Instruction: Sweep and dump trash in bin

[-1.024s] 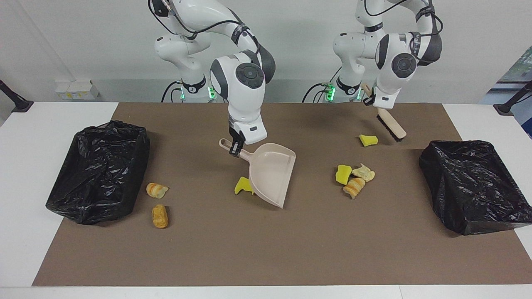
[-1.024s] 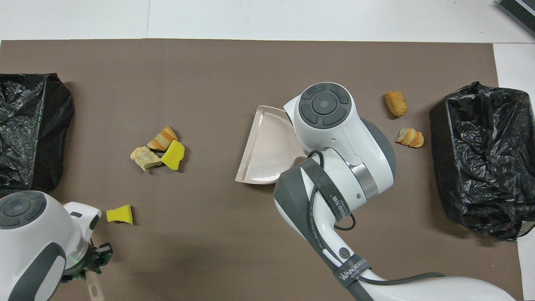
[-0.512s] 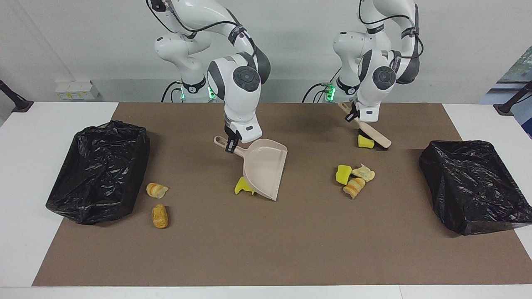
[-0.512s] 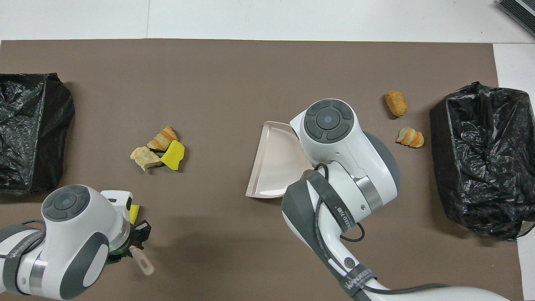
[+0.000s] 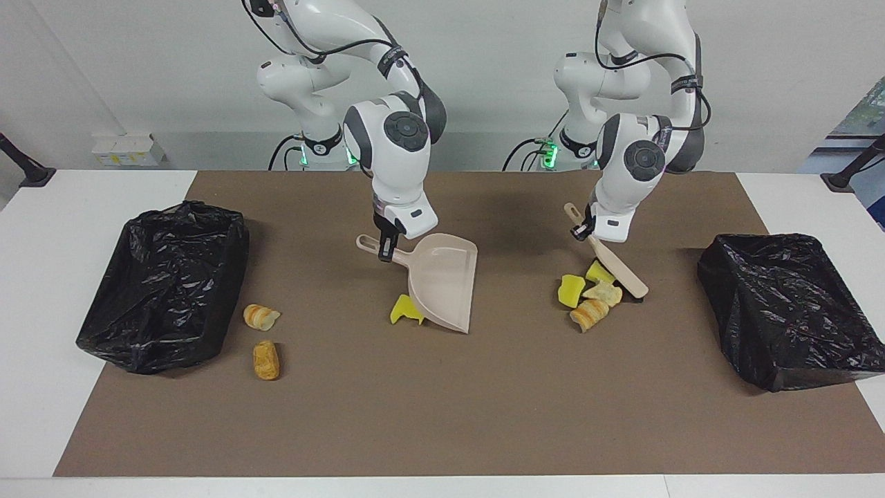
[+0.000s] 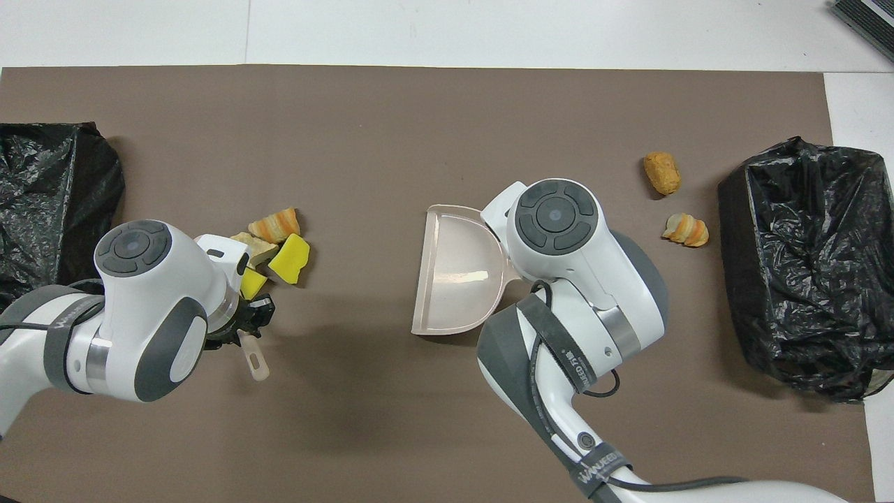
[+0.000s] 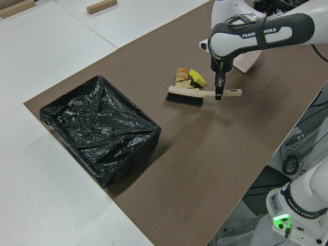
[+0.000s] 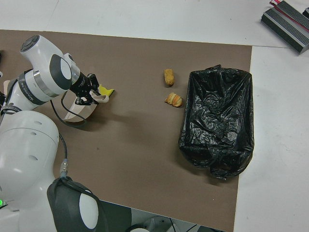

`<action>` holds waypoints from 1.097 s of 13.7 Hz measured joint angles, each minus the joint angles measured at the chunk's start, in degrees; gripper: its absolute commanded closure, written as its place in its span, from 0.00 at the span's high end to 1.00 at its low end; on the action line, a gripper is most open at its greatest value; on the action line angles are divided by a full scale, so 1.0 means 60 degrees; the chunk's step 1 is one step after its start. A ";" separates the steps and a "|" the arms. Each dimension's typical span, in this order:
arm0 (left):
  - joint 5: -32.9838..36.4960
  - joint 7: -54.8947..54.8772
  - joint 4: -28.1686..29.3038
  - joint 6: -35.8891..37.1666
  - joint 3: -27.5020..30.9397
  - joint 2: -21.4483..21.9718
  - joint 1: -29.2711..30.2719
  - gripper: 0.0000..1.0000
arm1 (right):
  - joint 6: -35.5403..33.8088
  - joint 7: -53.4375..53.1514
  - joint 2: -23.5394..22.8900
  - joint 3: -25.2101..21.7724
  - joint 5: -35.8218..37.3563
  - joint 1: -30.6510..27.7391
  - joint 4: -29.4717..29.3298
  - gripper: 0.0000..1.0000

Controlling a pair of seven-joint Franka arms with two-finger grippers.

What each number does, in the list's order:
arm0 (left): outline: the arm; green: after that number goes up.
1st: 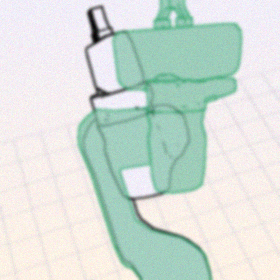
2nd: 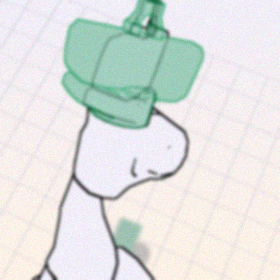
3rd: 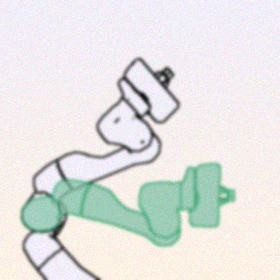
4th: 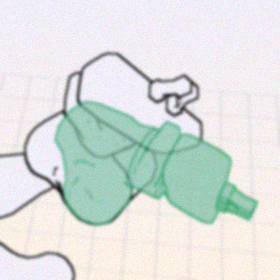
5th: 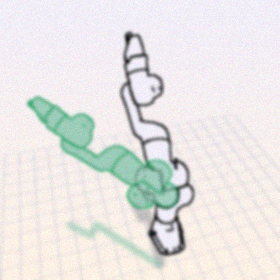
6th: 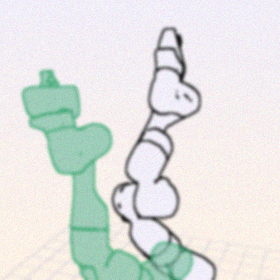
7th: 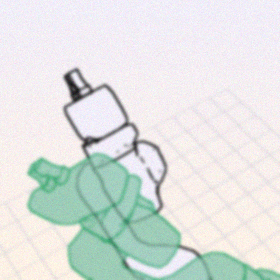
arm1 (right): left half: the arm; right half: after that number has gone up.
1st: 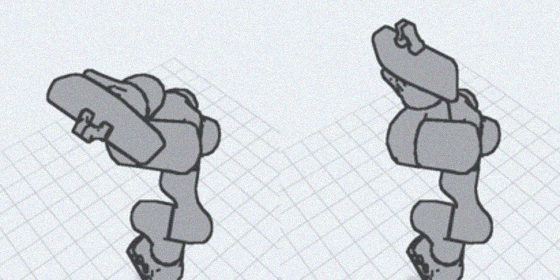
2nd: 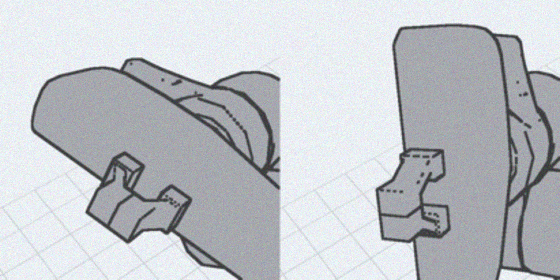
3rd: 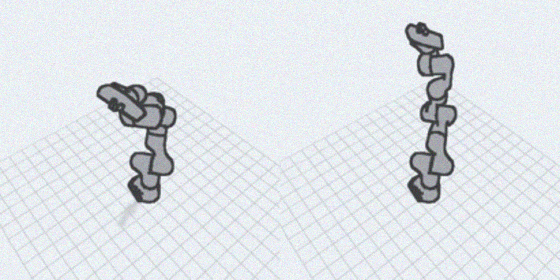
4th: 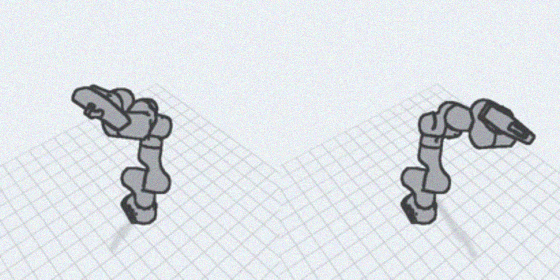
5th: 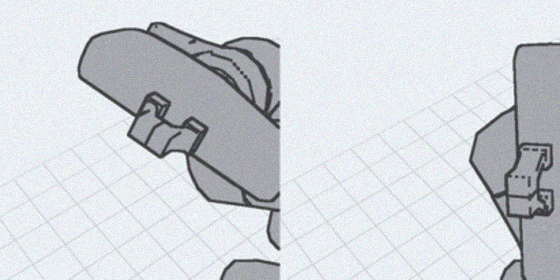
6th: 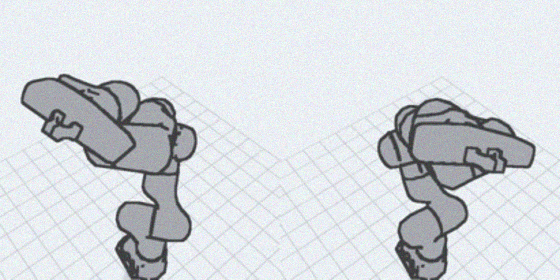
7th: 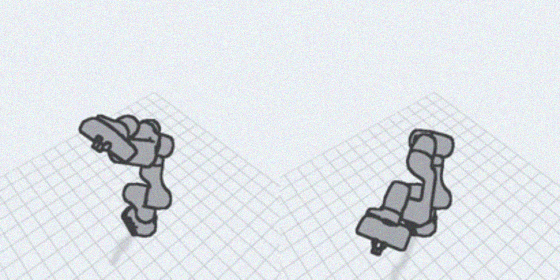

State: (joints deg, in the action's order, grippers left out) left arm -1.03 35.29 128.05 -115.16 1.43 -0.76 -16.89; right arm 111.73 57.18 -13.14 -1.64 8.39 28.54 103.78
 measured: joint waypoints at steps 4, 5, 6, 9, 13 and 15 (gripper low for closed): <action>-0.0001 -0.2755 -0.0048 -0.0316 -0.0020 -0.0031 -0.0190 0.00 | 0.0385 0.1438 -0.0001 -0.0001 0.0000 -0.0421 0.0217 0.00; -0.0002 -0.3025 -0.0048 -0.0331 -0.0024 -0.0031 -0.0403 0.00 | 0.0385 0.1486 0.0000 0.0008 0.0000 -0.0422 0.0219 0.00; -0.0012 -0.3136 -0.0048 -0.0338 -0.0038 -0.0032 -0.0663 0.00 | 0.0385 0.1486 0.0005 0.0025 0.0001 -0.0411 0.0219 0.00; -0.0485 -0.3146 -0.0045 -0.0346 -0.0070 -0.0057 -0.1627 0.00 | 0.0385 0.1486 0.0019 0.0046 0.0001 -0.0400 0.0220 0.00; -0.1970 -0.3142 -0.0059 -0.0796 -0.0083 -0.0086 -0.2825 0.00 | 0.0385 0.1486 0.0020 0.0050 0.0000 -0.0400 0.0224 0.00; -0.2539 -0.3140 -0.0155 -0.1223 -0.0088 -0.0110 -0.3410 0.00 | 0.0385 0.1476 0.0020 0.0051 0.0000 -0.0399 0.0224 0.00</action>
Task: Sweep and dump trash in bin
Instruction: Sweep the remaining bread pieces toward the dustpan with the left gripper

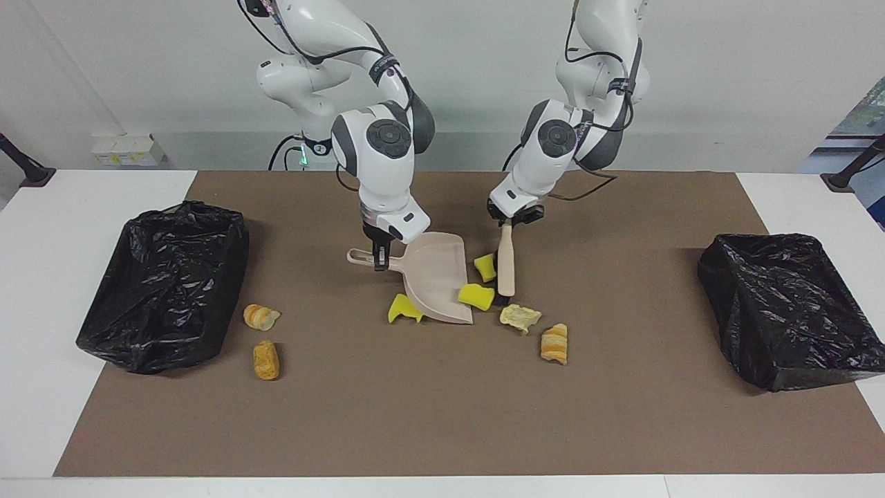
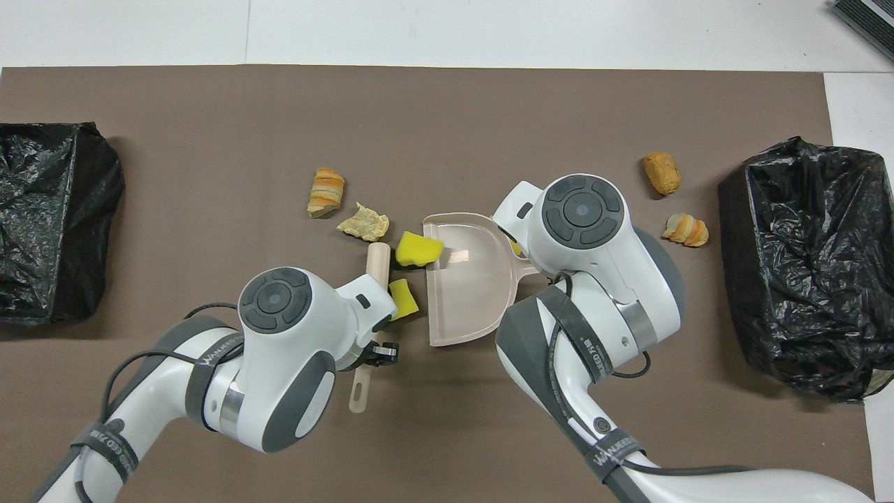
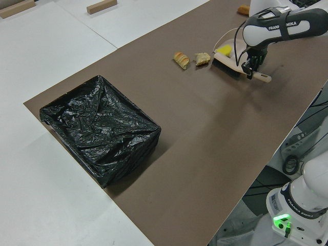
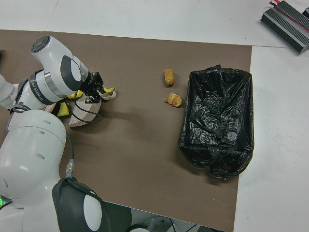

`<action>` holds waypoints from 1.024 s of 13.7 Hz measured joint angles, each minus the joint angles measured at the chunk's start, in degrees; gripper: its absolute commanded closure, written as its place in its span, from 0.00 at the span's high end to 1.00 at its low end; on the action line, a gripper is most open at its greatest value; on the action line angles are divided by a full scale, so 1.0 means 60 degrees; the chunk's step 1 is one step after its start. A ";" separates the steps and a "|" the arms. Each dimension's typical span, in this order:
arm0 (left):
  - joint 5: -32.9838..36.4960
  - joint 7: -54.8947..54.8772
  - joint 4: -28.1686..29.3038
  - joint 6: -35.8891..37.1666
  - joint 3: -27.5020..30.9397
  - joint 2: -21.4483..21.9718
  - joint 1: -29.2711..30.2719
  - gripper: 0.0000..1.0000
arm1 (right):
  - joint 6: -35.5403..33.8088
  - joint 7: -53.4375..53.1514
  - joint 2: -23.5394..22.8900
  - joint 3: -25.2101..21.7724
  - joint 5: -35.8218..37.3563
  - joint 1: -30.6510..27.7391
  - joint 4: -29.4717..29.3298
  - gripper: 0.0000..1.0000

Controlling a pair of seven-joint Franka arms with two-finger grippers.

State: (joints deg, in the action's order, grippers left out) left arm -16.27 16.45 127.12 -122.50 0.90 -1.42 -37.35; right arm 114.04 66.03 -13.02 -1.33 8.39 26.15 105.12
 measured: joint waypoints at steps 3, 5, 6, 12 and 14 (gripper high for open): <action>-0.0201 0.0535 -0.0537 -0.0097 -0.0052 -0.0061 -0.0653 0.00 | 0.0000 -0.0004 0.0000 0.0000 0.0000 0.0000 0.0000 0.00; -0.0210 0.1178 -0.1111 -0.0083 -0.0193 -0.0157 -0.0858 0.00 | 0.0000 -0.0011 0.0000 0.0000 0.0000 0.0000 0.0001 0.00; -0.0210 0.1328 -0.1343 -0.0006 -0.0194 -0.0149 -0.0856 0.00 | 0.0000 -0.0011 0.0000 0.0000 0.0000 0.0000 0.0002 0.00; 0.0657 0.0462 -0.1895 0.1036 0.0103 0.0055 0.1151 0.00 | 0.0000 -0.0022 0.0000 0.0001 0.0000 0.0000 0.0004 0.00; 0.1243 -0.0759 -0.1891 0.1047 0.0135 -0.0131 0.1960 0.00 | -0.0002 -0.0170 0.0004 0.0006 0.0000 0.0001 0.0011 0.00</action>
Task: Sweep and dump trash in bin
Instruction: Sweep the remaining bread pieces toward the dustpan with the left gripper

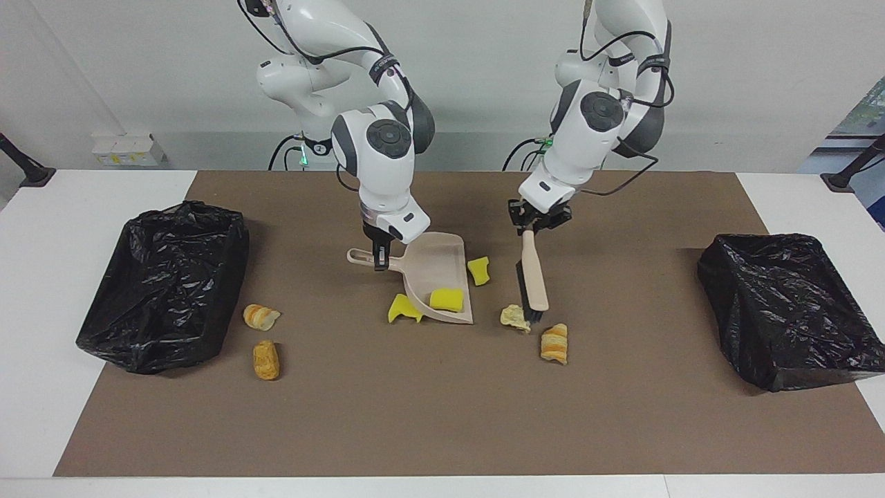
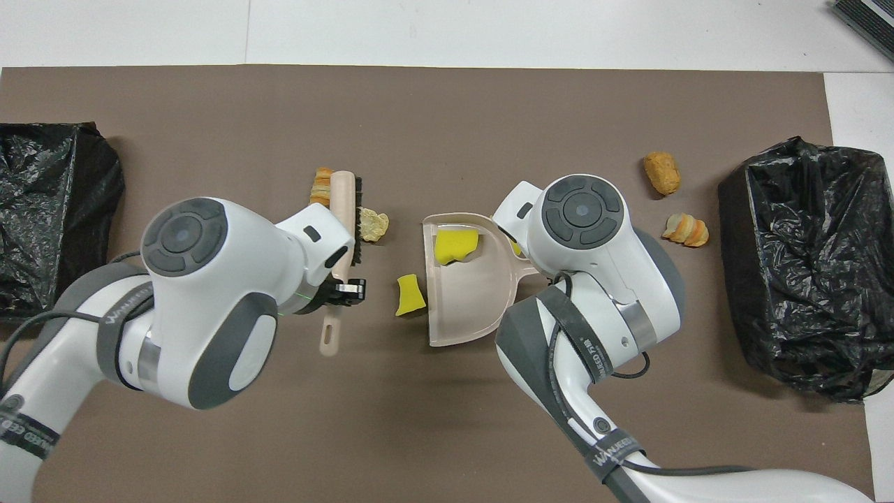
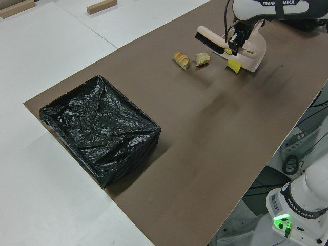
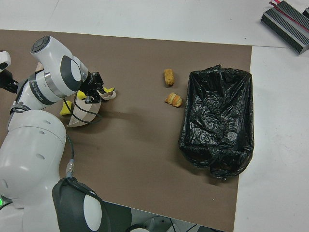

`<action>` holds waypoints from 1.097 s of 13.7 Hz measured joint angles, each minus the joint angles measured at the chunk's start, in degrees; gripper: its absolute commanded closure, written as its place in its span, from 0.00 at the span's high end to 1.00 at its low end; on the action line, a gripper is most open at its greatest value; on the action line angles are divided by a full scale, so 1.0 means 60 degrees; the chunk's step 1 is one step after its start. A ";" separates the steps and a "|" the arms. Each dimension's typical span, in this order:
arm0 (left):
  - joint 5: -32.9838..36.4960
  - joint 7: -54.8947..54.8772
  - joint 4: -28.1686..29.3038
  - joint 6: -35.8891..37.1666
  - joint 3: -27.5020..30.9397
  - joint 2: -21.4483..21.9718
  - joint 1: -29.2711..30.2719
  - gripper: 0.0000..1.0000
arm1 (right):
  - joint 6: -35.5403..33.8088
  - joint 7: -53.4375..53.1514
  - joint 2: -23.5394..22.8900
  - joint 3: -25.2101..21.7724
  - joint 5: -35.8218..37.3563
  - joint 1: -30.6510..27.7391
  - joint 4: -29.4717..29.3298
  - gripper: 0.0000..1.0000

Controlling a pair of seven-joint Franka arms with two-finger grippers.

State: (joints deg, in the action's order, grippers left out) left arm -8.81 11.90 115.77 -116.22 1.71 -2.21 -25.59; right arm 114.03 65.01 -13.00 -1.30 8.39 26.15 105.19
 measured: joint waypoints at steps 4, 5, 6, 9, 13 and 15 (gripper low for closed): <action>0.1222 -0.2099 -0.0614 -0.0052 0.0001 -0.1105 0.1229 0.00 | -0.0006 -0.0177 0.0050 0.0023 0.0000 0.0043 0.0052 0.00; 0.1608 -0.2698 -0.0859 -0.0061 -0.0002 -0.1481 0.1447 0.00 | -0.0007 -0.0190 0.0057 0.0023 0.0000 0.0051 0.0058 0.00; 0.1908 -0.3319 -0.1040 -0.0067 -0.0002 -0.1826 0.1646 0.00 | -0.0007 -0.0201 0.0059 0.0023 0.0000 0.0056 0.0061 0.00; 0.2061 -0.4333 -0.1230 -0.0068 -0.0027 -0.2362 0.1929 0.00 | -0.0007 -0.0221 0.0060 0.0023 0.0000 0.0061 0.0066 0.00; 0.2061 -0.4419 -0.0871 0.0010 -0.0303 -0.2183 0.1387 0.00 | -0.0007 -0.0251 0.0061 0.0023 0.0000 0.0063 0.0070 0.00; 0.2016 -0.4382 -0.0448 0.0015 -0.0349 -0.1904 0.0662 0.00 | -0.0007 -0.0252 0.0061 0.0023 0.0000 0.0063 0.0073 0.00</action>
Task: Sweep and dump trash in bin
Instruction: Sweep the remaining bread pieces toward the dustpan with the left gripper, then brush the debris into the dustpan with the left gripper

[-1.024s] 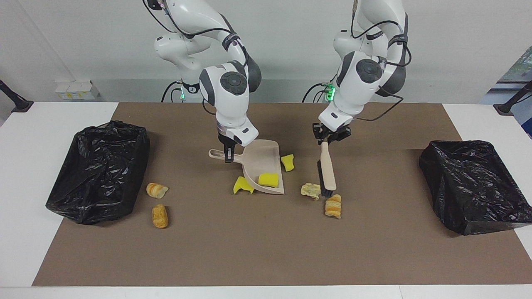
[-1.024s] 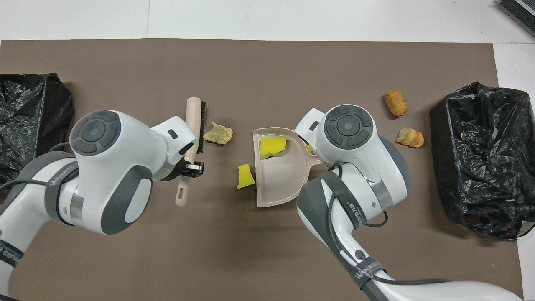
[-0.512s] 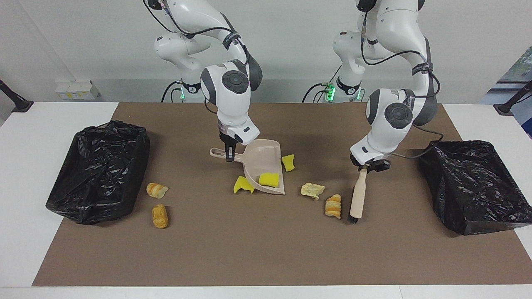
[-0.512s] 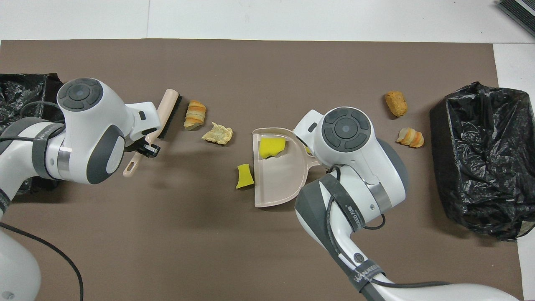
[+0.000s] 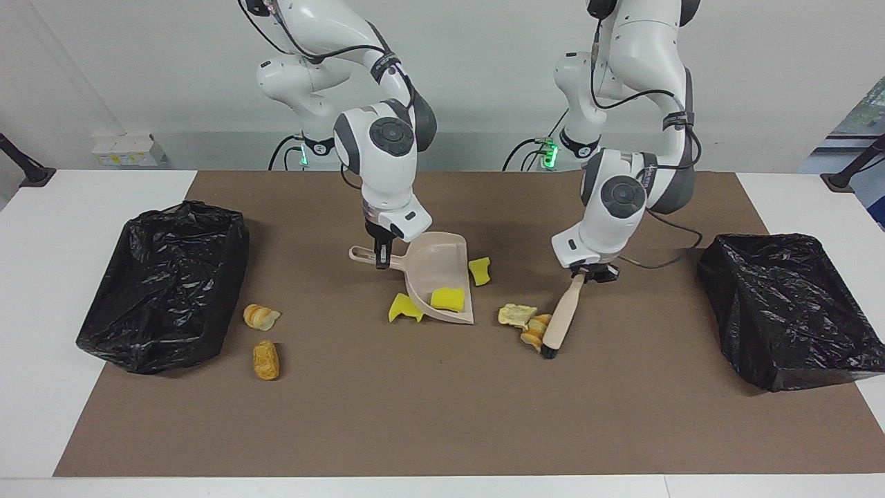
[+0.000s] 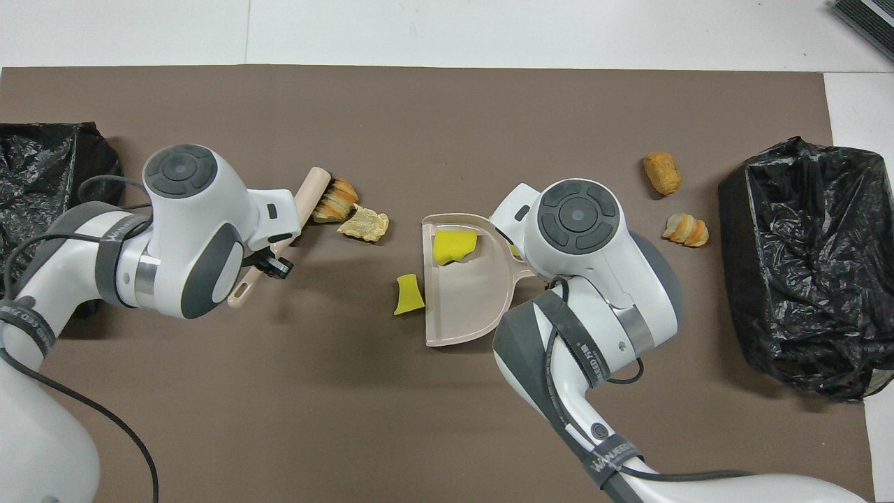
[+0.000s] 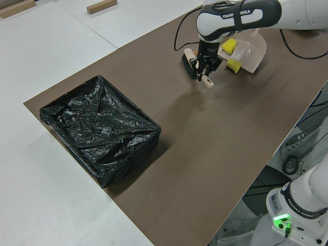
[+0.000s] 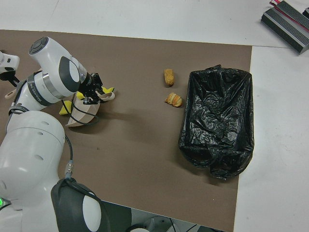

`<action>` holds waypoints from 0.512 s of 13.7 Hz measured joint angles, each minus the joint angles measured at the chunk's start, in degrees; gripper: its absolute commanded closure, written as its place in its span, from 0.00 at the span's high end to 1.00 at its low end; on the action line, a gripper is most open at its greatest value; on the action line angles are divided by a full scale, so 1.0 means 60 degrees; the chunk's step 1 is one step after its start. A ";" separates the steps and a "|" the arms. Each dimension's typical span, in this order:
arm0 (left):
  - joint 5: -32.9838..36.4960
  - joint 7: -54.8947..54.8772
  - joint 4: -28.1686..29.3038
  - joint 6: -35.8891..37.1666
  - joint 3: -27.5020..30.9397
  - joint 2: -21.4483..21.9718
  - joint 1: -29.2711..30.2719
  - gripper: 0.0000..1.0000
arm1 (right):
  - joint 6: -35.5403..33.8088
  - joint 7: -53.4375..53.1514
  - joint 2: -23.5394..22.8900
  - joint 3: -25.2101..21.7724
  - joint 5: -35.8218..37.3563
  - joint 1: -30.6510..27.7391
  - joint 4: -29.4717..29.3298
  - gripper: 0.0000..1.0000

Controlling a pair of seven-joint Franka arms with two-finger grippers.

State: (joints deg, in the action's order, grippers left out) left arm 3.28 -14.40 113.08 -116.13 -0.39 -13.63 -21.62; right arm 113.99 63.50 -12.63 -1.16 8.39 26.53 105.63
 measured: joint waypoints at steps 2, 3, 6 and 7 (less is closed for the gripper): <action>-0.0370 0.0433 0.0361 0.0016 -0.0036 0.0291 -0.0912 0.00 | 0.0000 -0.0001 0.0001 0.0000 0.0000 0.0000 0.0002 0.00; -0.0642 0.0865 0.0521 0.0025 -0.0046 0.0428 -0.1385 0.00 | 0.0000 -0.0002 0.0002 0.0000 0.0000 0.0000 0.0003 0.00; -0.1633 0.2377 0.0672 0.0027 -0.0067 0.0638 -0.2588 0.00 | 0.0000 -0.0007 0.0002 -0.0002 0.0000 -0.0001 0.0010 0.00; -0.1902 0.2890 0.0647 0.0015 -0.0070 0.0688 -0.2877 0.00 | 0.0000 -0.0010 0.0002 -0.0003 0.0000 -0.0004 0.0019 0.00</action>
State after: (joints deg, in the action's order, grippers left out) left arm -8.12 2.94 116.97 -116.04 -0.81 -9.50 -38.88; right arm 113.99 63.45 -12.62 -1.18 8.39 26.51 105.74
